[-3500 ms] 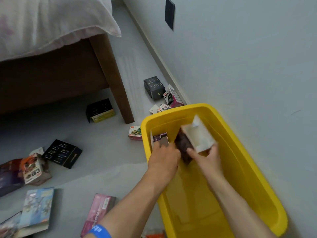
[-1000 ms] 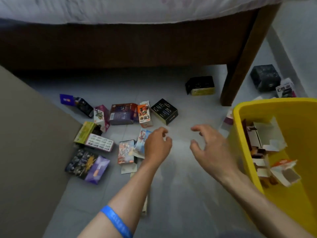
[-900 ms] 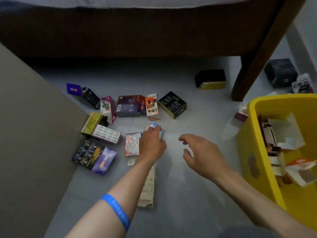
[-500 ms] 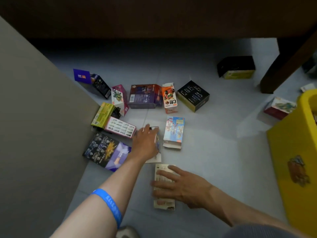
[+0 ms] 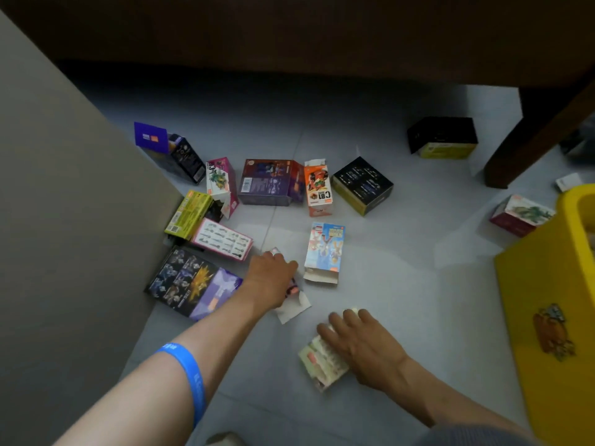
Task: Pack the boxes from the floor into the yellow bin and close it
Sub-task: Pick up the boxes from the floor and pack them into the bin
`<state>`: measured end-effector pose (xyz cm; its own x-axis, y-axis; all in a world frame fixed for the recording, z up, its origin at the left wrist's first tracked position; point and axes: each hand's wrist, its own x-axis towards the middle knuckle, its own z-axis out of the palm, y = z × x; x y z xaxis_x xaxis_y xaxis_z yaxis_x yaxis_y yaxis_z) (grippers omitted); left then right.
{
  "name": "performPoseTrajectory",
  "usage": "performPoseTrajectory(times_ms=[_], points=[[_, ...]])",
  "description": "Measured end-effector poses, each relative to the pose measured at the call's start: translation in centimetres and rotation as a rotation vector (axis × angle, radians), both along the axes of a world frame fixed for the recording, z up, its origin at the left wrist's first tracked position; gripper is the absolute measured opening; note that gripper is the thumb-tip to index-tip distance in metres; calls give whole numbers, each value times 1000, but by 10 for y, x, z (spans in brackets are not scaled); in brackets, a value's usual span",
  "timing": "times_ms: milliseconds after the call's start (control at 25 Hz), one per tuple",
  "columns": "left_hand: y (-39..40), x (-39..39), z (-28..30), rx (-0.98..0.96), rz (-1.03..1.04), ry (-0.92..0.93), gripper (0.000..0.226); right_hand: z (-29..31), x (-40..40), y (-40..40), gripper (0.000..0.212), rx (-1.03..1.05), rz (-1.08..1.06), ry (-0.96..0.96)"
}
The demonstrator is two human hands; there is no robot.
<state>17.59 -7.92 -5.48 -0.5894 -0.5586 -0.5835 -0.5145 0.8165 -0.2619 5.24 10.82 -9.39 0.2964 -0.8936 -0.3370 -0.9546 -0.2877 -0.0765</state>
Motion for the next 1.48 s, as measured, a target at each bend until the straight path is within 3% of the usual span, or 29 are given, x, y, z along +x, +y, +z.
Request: performPoseTrajectory(times_ms=[80, 160, 240, 360, 480, 600, 760, 840, 920, 1040, 1160, 1320, 1480], points=[[-5, -10, 4, -4, 10, 117, 57, 8, -20, 3, 74, 8, -217, -6], [-9, -18, 2, -104, -46, 233, 71, 19, -41, 8, 72, -20, -397, -51], [-13, -31, -6, -86, -138, 284, 87, 29, -58, 18, 71, -56, -567, -168], [-8, -57, -13, 42, -233, 233, 91, 47, -71, 34, 73, -35, -840, -493], [3, -79, -14, 39, -173, 213, 78, 68, -80, 39, 76, -19, -1081, -985], [18, -91, -15, -20, -118, 228, 69, 99, -95, 42, 78, -34, -1122, -1289], [37, -132, 34, 383, 361, 797, 73, 147, -142, 71, 71, -289, -1122, -1488], [54, -165, 77, 625, 372, 1039, 88, 176, -177, 110, 66, -477, -1155, -1538], [83, -199, 126, 791, 215, 1130, 96, 197, -212, 157, 64, -592, -1186, -1548], [138, -241, 173, 924, -22, 1081, 89, 198, -254, 223, 69, -616, -1333, -1333], [189, -276, 174, 1012, -102, 1023, 89, 181, -277, 252, 80, -601, -1486, -1237], [239, -314, 156, 927, -105, 1094, 89, 174, -289, 246, 80, -755, -1441, -1227], [264, -350, 142, 736, -47, 1206, 90, 185, -306, 234, 85, -643, -1247, -1364]])
